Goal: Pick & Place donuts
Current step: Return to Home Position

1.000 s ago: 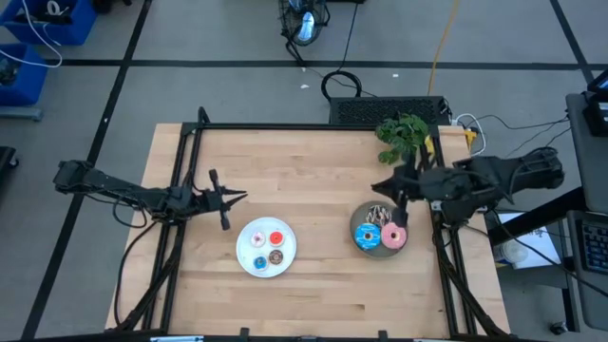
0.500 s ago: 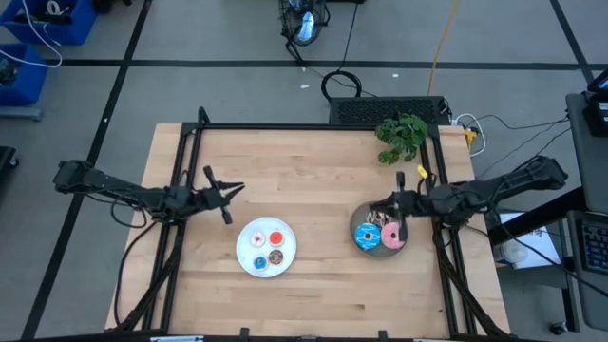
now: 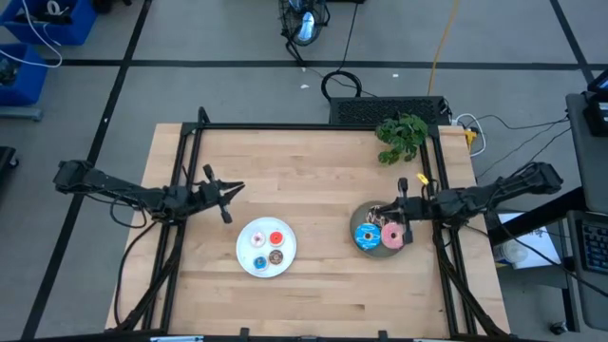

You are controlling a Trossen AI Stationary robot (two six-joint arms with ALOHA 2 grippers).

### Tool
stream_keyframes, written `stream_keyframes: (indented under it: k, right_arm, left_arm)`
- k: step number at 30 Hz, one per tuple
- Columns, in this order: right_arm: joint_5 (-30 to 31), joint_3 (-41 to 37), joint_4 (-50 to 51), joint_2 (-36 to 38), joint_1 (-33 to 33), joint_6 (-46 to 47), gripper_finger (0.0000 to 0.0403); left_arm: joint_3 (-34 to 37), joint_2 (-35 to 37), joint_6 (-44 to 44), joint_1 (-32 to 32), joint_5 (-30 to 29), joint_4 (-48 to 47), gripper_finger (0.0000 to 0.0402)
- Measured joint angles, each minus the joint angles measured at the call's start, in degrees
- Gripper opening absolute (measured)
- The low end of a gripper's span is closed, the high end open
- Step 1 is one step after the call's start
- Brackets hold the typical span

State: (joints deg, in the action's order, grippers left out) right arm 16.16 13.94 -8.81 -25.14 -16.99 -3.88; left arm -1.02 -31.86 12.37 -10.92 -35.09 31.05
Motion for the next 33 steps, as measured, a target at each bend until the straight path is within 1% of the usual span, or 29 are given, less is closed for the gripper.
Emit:
stream_keyframes:
  k: [2,4,8,10,13,16,19,22,25,30,31,33]
  right_arm:
    - [-0.14,-0.75,-0.01,2.01,0.0,0.0,0.0001]
    - [-0.33,-1.35,0.12,4.1,0.0,0.17,0.0001]
    - [-4.22,-2.89,0.45,8.13,0.0,0.64,0.0001]
    - [-4.37,-3.74,0.21,9.58,0.0,1.35,0.0001]
    - [-4.09,-5.45,-0.1,11.2,0.02,2.31,0.0001]
    - [-4.13,-7.15,-0.08,12.09,0.02,4.24,0.0]
    - [-4.11,-8.84,-0.92,12.7,0.02,4.73,0.0]
    - [-4.11,-10.07,-3.06,13.3,0.02,3.57,0.0]
    - [-4.13,-10.19,-3.24,14.11,0.02,3.08,0.0]
    - [-3.21,-10.25,-2.49,16.78,0.02,0.72,0.0]
    - [-2.39,-10.26,-1.94,17.59,0.02,0.07,0.0]
    - [-1.09,-10.29,-0.62,19.43,0.02,-0.78,0.0]
  left_arm:
    - [0.0,0.0,-0.54,-0.41,0.37,-0.29,0.0037]
    - [0.0,0.0,1.38,-1.13,2.07,-0.09,0.0037]
    - [0.0,0.25,4.62,-2.29,1.99,5.71,0.0036]
    - [-0.02,1.01,6.25,-3.33,2.05,6.94,0.0029]
    - [-0.02,2.66,8.4,-5.04,2.01,6.48,0.0007]
    - [-0.02,3.9,8.51,-6.73,2.14,5.88,0.0008]
    - [-0.09,4.67,8.5,-7.8,3.72,5.15,0.0005]
    - [-2.66,4.92,9.33,-7.22,5.11,0.06,0.0005]
    - [-8.19,4.92,8.97,-5.08,6.24,-8.56,0.0003]
    - [-19.44,5.54,6.98,-1.64,16.66,-27.1,0.0005]
    - [-20.41,6.4,6.53,-1.1,17.35,-29.12,0.0004]
    - [-20.44,8.54,5.45,-0.05,18.26,-29.72,0.0003]
